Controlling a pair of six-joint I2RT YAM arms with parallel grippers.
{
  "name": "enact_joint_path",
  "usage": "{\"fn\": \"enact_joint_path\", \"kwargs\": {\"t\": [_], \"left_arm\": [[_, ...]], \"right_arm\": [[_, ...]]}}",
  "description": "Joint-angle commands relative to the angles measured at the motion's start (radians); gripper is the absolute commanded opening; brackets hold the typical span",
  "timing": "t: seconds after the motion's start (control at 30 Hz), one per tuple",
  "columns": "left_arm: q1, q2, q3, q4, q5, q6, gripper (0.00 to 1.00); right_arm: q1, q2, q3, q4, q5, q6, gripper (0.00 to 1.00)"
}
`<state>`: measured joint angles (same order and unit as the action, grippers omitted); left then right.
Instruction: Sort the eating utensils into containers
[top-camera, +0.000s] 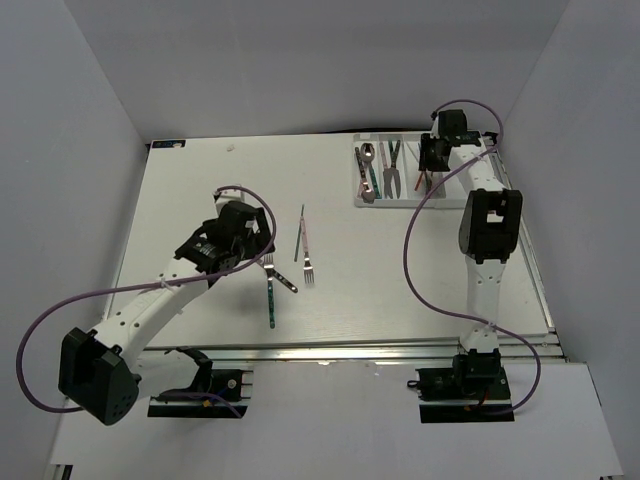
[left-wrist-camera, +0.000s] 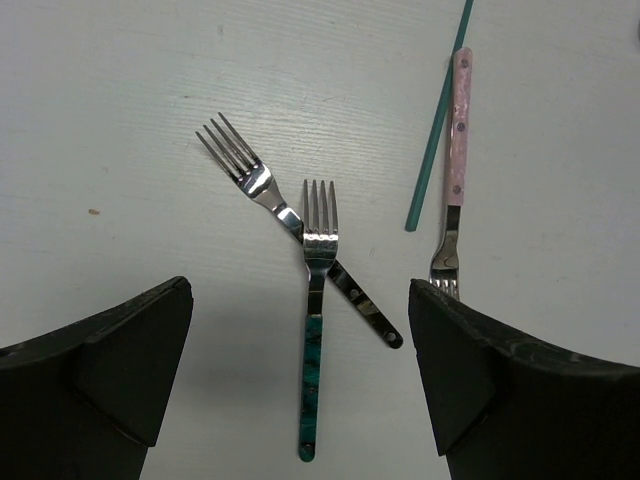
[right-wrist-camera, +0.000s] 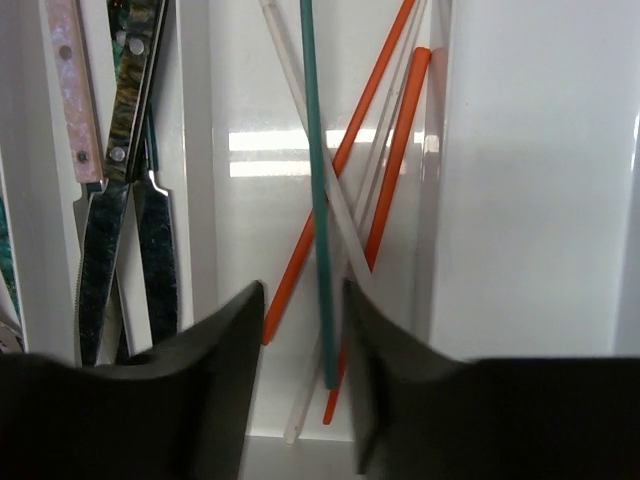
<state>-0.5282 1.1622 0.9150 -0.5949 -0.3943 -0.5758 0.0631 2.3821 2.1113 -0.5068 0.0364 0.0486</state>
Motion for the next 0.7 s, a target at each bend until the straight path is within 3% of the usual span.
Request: {"fn": "enact_joint_path", "kwargs": {"t": [0.0,0.27,0.33,0.37,0.43,0.53,0.67], "left_arm": [[-0.001,-0.003,0.005,0.044,0.031,0.007,0.98],[-0.003,0.134,0.085,0.109,0.098,0.005,0.98],[-0.003,0.218,0.133,0.135,0.141,0.011,0.98],[-0.003,0.25,0.151,0.139,0.152,0.019,0.98],[-0.003,0.321,0.223,0.141,0.172,0.046,0.97],[-0.007,0.471,0.335,0.116,0.199,0.083,0.88],[-0.015,0.619,0.445,0.063,0.207,0.114,0.62]], "right_arm": [[-0.003,-0.053,-0.008,-0.001,-0.027,-0.015,0.49],[0.0,-0.279,-0.094,-0.013,-0.061,0.037,0.55],[0.01,-0.419,-0.227,0.031,-0.064,0.063,0.63],[0.015,-0.467,-0.287,0.056,-0.067,0.072,0.72],[0.02,-0.606,-0.46,0.123,-0.099,0.108,0.74],[0.03,-0.748,-0.656,0.19,-0.171,0.141,0.73],[0.069,-0.848,-0.795,0.229,-0.211,0.154,0.72]]}}
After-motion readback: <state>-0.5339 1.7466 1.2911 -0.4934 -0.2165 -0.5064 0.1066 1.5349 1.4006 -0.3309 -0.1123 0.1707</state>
